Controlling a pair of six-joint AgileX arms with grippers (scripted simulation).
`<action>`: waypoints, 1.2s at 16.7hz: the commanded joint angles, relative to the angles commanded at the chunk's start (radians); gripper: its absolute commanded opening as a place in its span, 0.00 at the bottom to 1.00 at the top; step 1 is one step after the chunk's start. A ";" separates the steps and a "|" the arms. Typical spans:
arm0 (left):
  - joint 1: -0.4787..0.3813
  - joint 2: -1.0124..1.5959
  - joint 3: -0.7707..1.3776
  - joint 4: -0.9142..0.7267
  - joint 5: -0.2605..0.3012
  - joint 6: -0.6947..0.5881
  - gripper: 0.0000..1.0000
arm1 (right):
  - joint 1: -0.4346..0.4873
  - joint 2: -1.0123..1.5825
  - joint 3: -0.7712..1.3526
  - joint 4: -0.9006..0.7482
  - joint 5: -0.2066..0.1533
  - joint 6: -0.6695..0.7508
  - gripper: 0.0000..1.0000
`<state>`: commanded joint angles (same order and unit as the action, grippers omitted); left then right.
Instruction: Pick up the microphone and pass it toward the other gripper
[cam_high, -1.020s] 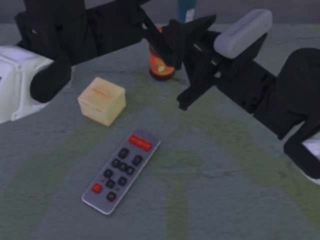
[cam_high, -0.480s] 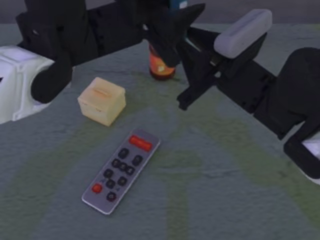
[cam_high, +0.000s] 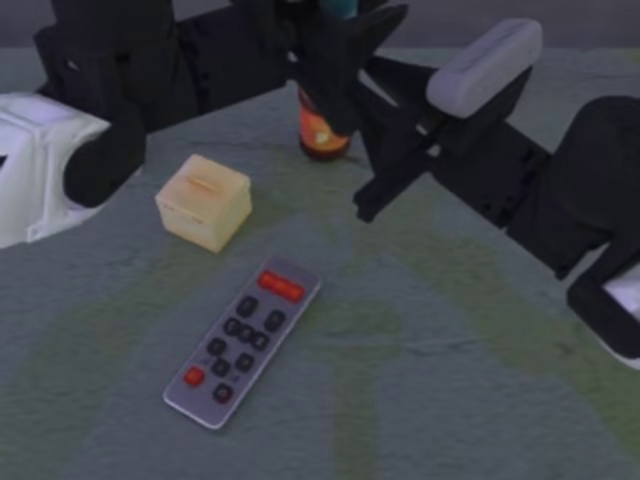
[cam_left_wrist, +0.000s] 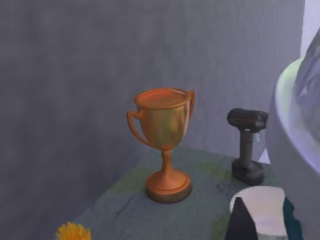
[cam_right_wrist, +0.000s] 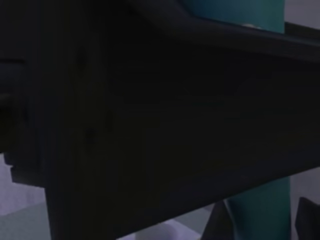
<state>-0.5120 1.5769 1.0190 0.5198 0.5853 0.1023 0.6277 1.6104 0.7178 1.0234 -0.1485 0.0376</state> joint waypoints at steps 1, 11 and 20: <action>0.000 0.000 0.000 0.000 0.000 0.000 0.00 | 0.000 0.000 0.000 0.000 0.000 0.000 0.00; 0.000 0.000 0.000 0.000 0.000 0.000 0.00 | 0.000 0.000 0.000 0.000 0.000 0.000 0.60; 0.000 0.000 0.000 0.000 0.000 0.000 0.00 | 0.000 0.000 0.000 0.000 0.000 0.000 1.00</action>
<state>-0.5120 1.5769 1.0190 0.5198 0.5853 0.1023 0.6277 1.6104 0.7178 1.0234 -0.1485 0.0376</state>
